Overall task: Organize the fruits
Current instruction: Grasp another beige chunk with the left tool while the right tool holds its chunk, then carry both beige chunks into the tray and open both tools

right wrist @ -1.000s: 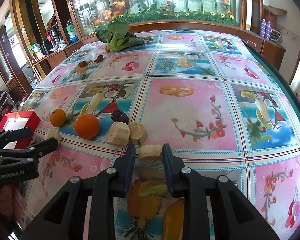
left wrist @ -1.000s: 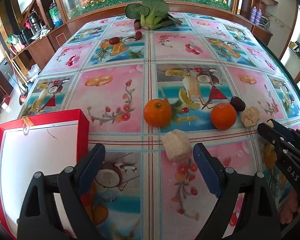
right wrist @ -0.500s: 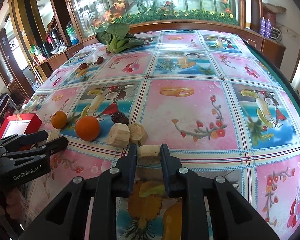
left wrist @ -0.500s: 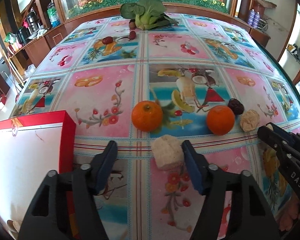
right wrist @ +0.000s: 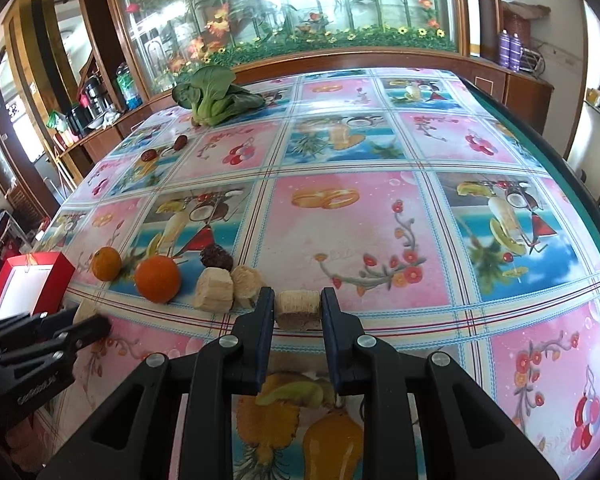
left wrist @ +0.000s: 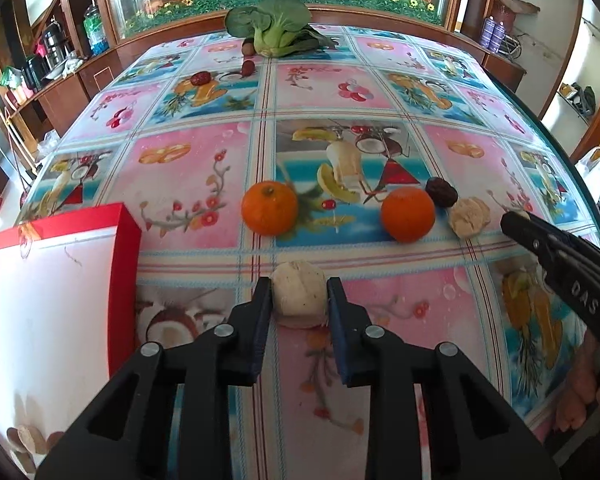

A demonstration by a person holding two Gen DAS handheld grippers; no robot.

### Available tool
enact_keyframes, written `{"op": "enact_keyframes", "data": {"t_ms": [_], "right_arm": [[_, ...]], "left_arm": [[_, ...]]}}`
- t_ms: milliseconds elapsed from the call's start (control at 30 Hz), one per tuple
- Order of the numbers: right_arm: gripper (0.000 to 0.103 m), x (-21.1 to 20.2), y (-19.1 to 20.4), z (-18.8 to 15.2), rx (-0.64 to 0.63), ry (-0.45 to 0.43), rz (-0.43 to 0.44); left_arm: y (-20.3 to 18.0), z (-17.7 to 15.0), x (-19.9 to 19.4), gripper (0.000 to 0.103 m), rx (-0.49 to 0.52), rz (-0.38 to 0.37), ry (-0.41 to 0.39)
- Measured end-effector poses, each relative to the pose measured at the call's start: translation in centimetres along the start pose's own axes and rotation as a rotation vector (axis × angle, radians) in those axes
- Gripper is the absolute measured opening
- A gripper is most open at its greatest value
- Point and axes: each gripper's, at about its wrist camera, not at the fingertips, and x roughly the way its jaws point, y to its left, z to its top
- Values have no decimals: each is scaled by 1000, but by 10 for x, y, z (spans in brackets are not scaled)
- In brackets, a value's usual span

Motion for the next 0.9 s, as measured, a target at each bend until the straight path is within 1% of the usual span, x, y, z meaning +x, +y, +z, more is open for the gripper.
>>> {"op": "enact_keyframes", "data": {"t_ms": [267, 500, 600, 900], "right_arm": [[22, 0, -4, 1, 19, 2, -6], [22, -1, -9, 0, 49, 6, 6], [22, -2, -12, -1, 64, 0, 16], [22, -19, -13, -4, 95, -91, 35]], "left_arm": [[9, -28, -19, 29, -11, -37, 14], [6, -45, -33, 29, -6, -45, 11], [6, -48, -40, 29, 0, -29, -11], [18, -49, -74, 29, -4, 10, -107]]}}
